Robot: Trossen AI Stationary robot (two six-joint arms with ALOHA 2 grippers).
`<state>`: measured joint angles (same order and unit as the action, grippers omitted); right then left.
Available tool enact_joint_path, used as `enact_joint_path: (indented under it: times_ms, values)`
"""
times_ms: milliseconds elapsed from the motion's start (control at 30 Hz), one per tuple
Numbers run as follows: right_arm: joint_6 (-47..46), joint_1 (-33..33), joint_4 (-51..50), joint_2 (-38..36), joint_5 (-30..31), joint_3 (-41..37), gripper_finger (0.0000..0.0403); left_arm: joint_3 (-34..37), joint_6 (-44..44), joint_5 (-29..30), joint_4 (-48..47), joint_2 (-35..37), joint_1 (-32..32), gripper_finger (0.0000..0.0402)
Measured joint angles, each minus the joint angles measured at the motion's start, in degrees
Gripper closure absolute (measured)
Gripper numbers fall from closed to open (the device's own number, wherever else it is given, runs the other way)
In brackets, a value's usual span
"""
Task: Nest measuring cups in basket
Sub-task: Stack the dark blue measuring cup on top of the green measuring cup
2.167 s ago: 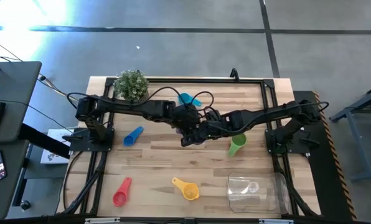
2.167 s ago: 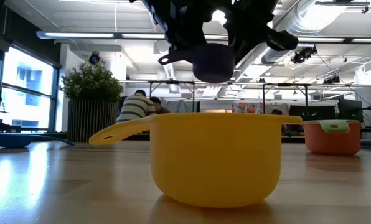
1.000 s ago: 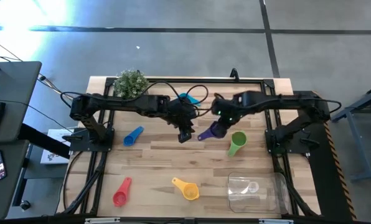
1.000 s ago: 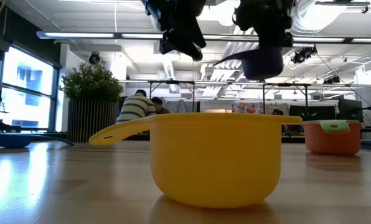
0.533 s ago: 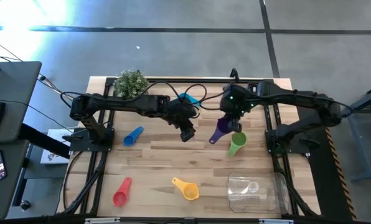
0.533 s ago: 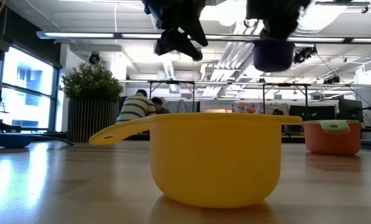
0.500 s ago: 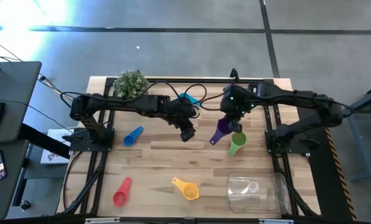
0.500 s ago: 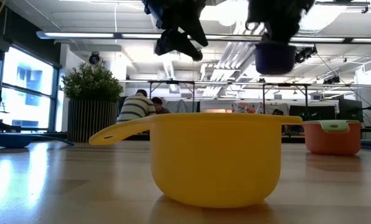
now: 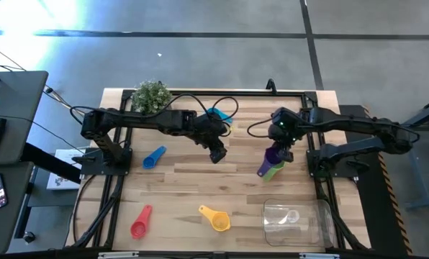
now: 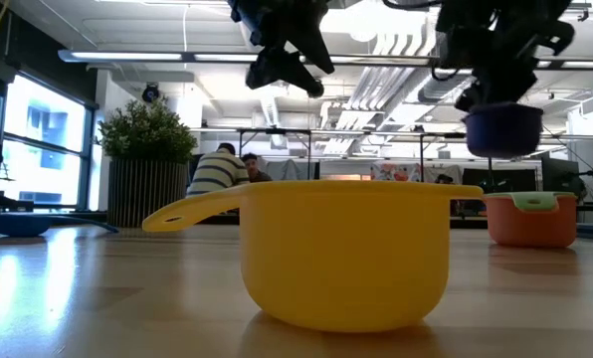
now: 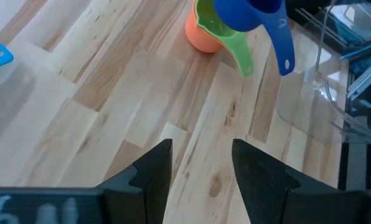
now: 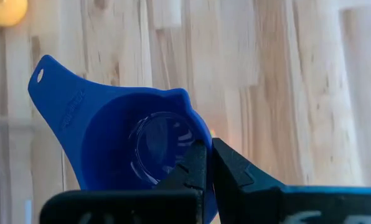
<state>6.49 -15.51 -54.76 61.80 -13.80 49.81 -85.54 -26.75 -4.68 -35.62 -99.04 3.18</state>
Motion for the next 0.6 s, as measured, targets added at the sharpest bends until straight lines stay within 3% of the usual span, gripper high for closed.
enact_joint_path:
  times_ms: [333, 600]
  values:
    - [-0.14, 0.01, 2.27, -1.54, 0.02, -7.47, 0.0403, 0.02, -1.74, -0.01, 4.81, 0.00, 0.00, 0.0243]
    - [0.43, -0.26, 2.47, -1.46, 3.04, -7.11, 0.0403, 0.02, -1.74, -0.03, 8.29, -0.02, 0.00, 0.0243]
